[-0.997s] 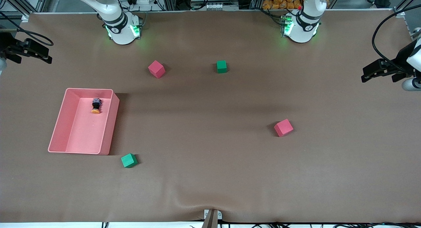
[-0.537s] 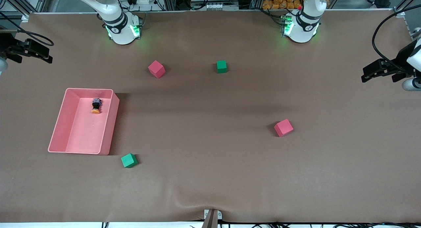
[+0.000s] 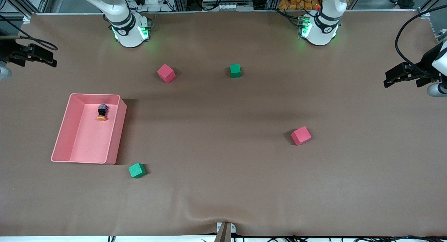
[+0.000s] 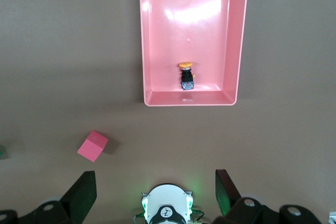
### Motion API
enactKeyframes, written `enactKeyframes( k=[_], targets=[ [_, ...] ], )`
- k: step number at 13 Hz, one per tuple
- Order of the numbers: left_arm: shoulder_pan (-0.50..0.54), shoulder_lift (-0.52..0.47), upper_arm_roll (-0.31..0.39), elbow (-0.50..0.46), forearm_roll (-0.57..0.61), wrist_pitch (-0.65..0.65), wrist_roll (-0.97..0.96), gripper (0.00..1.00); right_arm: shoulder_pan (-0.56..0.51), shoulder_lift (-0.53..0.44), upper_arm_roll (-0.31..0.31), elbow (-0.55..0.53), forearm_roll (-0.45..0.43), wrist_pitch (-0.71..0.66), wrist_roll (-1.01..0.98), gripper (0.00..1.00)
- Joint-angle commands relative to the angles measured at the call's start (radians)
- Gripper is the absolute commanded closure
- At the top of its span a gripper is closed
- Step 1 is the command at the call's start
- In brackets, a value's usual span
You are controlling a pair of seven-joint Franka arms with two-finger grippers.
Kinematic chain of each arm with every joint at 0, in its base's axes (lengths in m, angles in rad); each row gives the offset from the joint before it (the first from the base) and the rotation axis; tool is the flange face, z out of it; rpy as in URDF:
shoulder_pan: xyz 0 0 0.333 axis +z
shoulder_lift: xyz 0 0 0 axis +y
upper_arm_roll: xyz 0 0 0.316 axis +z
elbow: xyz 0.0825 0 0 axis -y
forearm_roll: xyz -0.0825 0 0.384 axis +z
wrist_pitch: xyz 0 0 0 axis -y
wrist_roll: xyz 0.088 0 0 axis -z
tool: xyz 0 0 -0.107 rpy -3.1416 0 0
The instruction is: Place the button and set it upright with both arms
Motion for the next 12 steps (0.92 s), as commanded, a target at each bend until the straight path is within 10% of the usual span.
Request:
enactKeyframes(
  k=[1,12],
  targets=[
    [0.012,0.0,-0.005,0.008,-0.004,-0.007,0.022,0.0,-0.038,-0.001,0.006,-0.035,0.022,0.007,-0.002,0.0],
    [0.01,0.0,-0.005,0.008,-0.002,-0.007,0.02,0.0,-0.055,-0.009,0.006,-0.479,0.016,0.445,-0.054,0.0]
  ],
)
